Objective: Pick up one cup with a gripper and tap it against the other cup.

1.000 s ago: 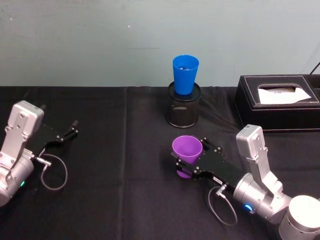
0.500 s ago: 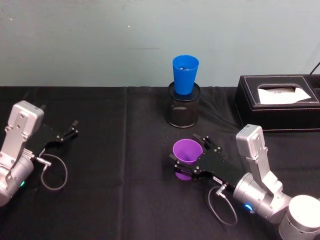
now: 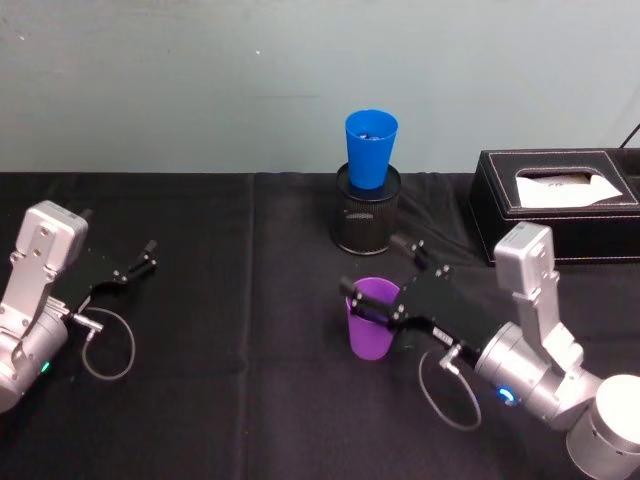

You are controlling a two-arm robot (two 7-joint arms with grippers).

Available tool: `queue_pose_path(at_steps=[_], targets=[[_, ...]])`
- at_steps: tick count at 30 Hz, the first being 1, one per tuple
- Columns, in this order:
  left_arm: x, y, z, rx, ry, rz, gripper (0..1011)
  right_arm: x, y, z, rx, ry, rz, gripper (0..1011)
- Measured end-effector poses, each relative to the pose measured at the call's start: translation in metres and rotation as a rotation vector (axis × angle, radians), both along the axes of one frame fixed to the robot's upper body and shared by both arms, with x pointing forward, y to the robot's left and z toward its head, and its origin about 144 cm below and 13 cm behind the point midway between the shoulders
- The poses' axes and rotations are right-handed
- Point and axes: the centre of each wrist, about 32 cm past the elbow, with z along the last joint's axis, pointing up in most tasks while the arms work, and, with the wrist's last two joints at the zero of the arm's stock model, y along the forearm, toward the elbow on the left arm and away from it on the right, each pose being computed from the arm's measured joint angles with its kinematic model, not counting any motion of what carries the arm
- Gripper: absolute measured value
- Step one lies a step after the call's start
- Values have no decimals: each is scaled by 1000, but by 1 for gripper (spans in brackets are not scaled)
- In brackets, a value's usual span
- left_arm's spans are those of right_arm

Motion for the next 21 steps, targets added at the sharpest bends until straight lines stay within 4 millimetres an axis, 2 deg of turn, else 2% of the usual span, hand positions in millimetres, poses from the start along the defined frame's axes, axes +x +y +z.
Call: queue_pose_path(at_steps=[11,21], targets=[[0,0,0,0,0,0,1000,6,-9,20,-10,-14,-177,1003],[0,0,0,0,0,0,1000,15,-19,13,-37,61,-348,1003]])
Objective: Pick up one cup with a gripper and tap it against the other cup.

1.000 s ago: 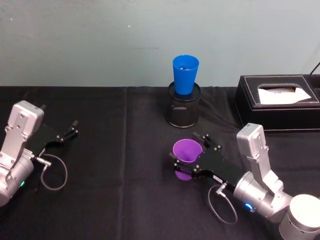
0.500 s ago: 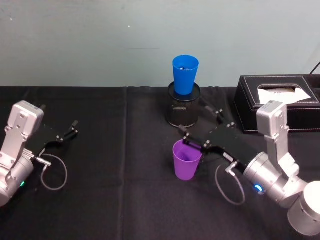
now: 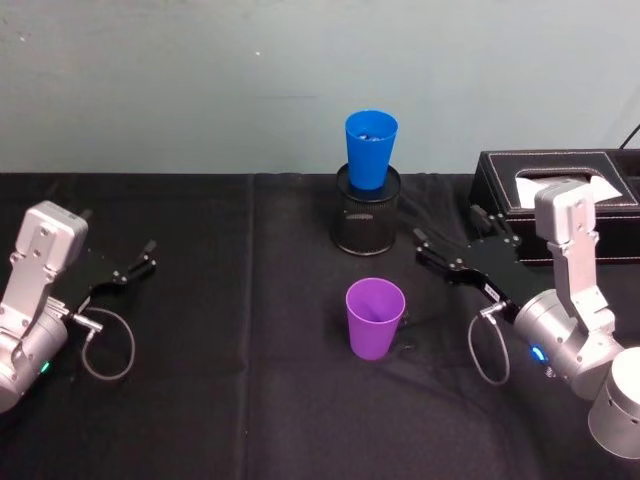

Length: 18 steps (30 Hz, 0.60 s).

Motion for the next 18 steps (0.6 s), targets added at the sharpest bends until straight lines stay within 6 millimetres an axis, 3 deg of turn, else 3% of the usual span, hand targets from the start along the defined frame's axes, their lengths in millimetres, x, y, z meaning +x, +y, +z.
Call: queue_pose_path(at_steps=[18], targets=[[0,0,0,0,0,0,1000,3,-2,-13,-5,28,-38,1003]])
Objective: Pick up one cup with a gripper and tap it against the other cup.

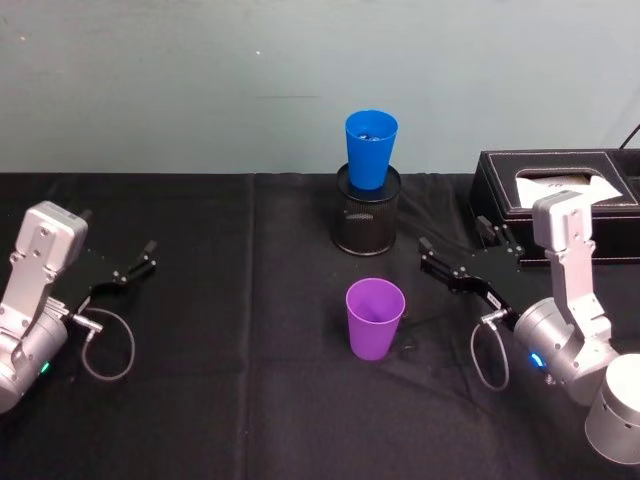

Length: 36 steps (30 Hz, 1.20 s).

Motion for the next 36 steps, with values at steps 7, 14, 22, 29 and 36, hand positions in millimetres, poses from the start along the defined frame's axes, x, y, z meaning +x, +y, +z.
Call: queue_pose_path(at_steps=[7,14,22,29,36], targets=[[0,0,0,0,0,0,1000,0,0,0,-1,0,2,1003],[0,0,0,0,0,0,1000,0,0,0,-2,-1,3,1003],[0,0,0,0,0,0,1000,0,1,0,-2,0,4,1003],[0,0,0,0,0,0,1000,-1,1,0,-2,-1,3,1003],[0,0,0,0,0,0,1000,-1,1,1,-2,-1,3,1003]])
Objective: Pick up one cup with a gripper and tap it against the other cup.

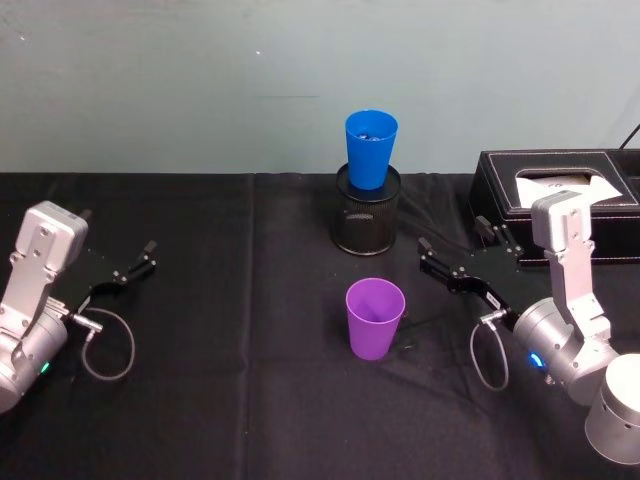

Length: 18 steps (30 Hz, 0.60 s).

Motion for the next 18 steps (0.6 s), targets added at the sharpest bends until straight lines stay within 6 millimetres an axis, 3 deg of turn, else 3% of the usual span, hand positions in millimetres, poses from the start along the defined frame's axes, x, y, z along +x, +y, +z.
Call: queue_pose_path(at_steps=[18], targets=[[0,0,0,0,0,0,1000,0,0,0,0,0,0,1003]])
